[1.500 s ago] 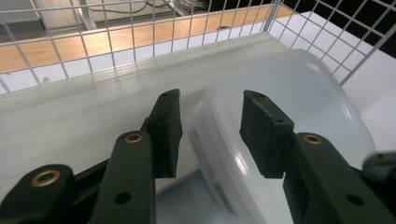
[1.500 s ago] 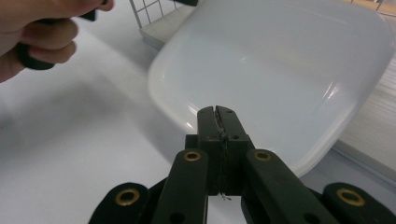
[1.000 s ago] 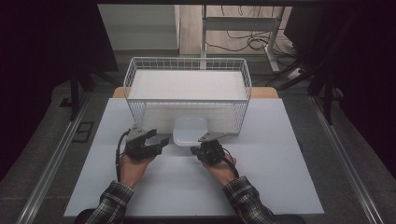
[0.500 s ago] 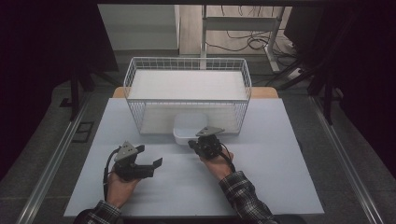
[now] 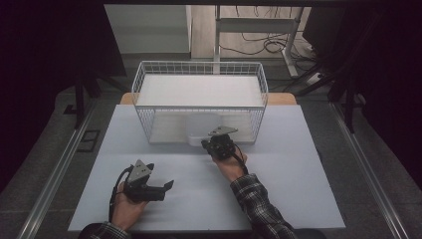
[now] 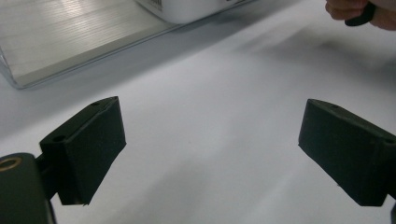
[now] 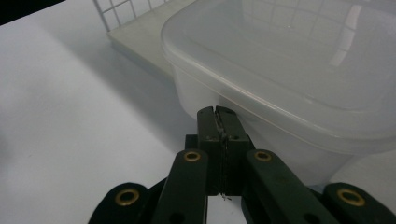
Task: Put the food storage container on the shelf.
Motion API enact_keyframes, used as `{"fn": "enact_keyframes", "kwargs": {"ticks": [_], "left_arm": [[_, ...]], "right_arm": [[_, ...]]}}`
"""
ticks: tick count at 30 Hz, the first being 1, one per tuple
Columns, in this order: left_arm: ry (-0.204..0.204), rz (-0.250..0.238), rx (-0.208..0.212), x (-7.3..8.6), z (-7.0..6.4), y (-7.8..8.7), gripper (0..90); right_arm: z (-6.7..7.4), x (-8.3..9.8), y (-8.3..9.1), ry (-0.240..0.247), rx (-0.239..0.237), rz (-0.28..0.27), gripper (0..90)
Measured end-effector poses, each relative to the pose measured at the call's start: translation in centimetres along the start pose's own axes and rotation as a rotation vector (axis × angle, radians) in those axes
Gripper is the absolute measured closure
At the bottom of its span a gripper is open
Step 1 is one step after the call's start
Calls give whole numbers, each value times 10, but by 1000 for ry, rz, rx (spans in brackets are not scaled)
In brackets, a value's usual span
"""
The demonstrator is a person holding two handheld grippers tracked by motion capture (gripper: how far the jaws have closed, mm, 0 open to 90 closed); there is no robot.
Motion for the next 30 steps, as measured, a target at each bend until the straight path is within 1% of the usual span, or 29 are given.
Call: {"fn": "enact_keyframes", "kwargs": {"ticks": [3, 6, 11, 14, 18, 24, 25, 27, 28, 29, 30], "left_arm": [[-5, -1, 0, 1, 0, -1, 58], [-25, 14, -8, 3, 0, -4, 57], [-42, 14, -22, 3, 1, -7, 58], [-44, 12, -27, 4, 2, -8, 57], [-46, 13, -31, 4, 3, -8, 56], [-40, 14, -26, 4, 2, -8, 56], [-35, 9, -20, 3, 2, -7, 57], [-31, 5, -17, 2, 2, -7, 56], [-31, 5, -17, 2, 2, -7, 54], [-29, 2, -13, 2, 2, -7, 54], [-29, 1, -13, 2, 2, -7, 52]], "right_arm": [[-2, -2, -2, -2, 4, -2, 884], [-4, -5, -6, -5, 7, -3, 884], [-7, -10, -13, -7, 16, -3, 883], [-10, -11, -15, -17, 21, -3, 883], [-13, -13, -17, -20, 32, -1, 883], [-12, -13, -16, -18, 32, -2, 863], [-11, -13, -14, -9, 27, -1, 831], [-8, -14, -11, -8, 18, -5, 780], [-8, -14, -11, -8, 18, -5, 780], [-6, -14, -10, -8, 14, -7, 741], [-3, -14, -7, -7, 7, -7, 648]]}}
Point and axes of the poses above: each handheld gripper's, and its own axes: y roughly backward along the jaws, x roughly out of its underside, z roughly to its left, the point moved 7 cm from there along -y, roughly forward along the jaws, and after that the axes turned 11 degrees about -y, right-handed, at the moved point
